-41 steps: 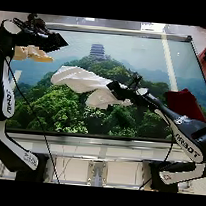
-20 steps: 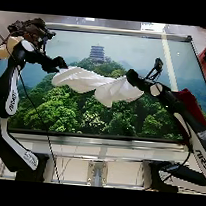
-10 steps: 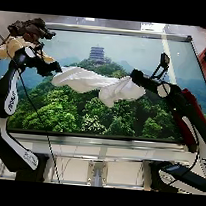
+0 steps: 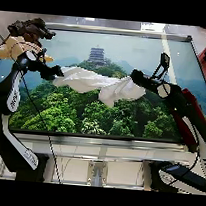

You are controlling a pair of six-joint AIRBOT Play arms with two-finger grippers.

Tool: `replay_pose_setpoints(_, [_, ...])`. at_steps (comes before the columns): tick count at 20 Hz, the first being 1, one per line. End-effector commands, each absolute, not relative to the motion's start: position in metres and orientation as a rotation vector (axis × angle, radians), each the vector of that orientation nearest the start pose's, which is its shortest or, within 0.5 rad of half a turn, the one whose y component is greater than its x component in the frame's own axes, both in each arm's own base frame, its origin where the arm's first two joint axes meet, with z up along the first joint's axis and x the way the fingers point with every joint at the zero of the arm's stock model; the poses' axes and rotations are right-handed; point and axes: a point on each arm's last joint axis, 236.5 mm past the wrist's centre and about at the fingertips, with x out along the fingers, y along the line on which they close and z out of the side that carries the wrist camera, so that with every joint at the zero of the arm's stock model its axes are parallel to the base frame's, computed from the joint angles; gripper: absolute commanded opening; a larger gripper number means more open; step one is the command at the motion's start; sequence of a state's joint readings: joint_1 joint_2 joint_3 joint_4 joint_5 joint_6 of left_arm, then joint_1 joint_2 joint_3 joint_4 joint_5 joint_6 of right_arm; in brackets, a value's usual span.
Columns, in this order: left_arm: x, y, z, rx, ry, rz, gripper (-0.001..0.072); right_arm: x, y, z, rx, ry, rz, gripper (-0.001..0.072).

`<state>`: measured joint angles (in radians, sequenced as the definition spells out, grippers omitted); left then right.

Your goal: Fold the shirts.

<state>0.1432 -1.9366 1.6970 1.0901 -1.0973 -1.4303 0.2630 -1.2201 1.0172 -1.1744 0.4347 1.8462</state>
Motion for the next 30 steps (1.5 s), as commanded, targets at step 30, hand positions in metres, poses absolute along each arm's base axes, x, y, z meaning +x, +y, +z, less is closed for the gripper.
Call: replay_pose_setpoints(30, [0.448, -0.034, 0.072, -0.275, 1.103, -0.265, 0.0005, 0.441, 0.100, 0.101, 0.320, 0.868, 0.250, 0.0033])
